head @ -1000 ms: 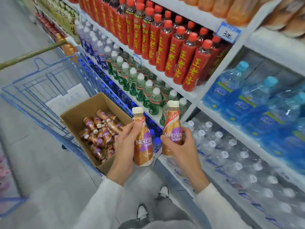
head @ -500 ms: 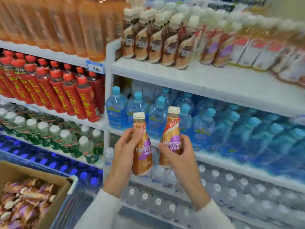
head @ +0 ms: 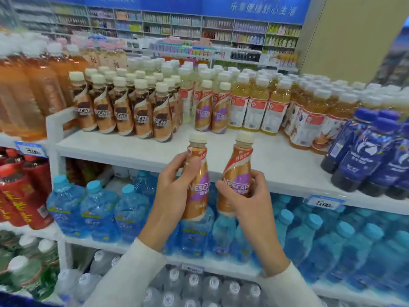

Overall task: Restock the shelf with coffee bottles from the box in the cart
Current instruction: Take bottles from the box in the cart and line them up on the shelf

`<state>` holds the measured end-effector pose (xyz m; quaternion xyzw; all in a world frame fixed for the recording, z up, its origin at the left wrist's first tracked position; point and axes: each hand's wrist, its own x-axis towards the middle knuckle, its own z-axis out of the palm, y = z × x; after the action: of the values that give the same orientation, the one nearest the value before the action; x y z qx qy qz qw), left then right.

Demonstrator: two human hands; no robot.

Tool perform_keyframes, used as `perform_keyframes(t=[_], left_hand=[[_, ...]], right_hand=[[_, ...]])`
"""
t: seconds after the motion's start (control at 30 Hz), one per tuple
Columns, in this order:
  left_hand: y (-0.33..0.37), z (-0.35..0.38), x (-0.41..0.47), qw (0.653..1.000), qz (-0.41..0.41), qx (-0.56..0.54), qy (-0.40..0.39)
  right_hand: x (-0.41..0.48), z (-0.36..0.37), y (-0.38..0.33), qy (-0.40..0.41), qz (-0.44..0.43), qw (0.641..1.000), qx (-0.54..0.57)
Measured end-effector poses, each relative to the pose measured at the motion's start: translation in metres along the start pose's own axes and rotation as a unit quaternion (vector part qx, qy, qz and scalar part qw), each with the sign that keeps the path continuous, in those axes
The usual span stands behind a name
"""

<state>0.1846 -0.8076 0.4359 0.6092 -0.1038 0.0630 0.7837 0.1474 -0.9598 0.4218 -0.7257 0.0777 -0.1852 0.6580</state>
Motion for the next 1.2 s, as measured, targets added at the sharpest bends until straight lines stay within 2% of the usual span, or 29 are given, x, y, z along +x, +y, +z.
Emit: perform_keyframes(t=[0.17,0.3,0.47,0.77,1.07,1.2], left_hand=[[0.014,0.039,0.049,0.997,0.07,0.029,-0.009],[0.009,0.048,0.082,0.991,0.095,0.089,-0.036],[-0.004,0.051,0.103,0.991,0.08,0.1,-0.027],[-0.022,0.045,0.112,0.991,0.043,0.106,-0.062],[-0.032,0.023,0.095,0.967,0.018,0.253,-0.039],[-0.032,0.019,0.101,0.968,-0.002,0.237,-0.076]], right_hand=[[0.051,-0.007,-0.017,0.029,-0.053,0.998,-0.013],[0.08,-0.008,-0.021,0.05,-0.072,0.996,-0.022],[0.099,-0.006,-0.009,0.046,-0.065,0.996,-0.039],[0.104,-0.005,0.002,0.055,-0.057,0.996,-0.045],[0.09,-0.01,0.013,0.075,-0.067,0.989,-0.112],[0.091,-0.009,0.015,0.083,-0.069,0.986,-0.127]])
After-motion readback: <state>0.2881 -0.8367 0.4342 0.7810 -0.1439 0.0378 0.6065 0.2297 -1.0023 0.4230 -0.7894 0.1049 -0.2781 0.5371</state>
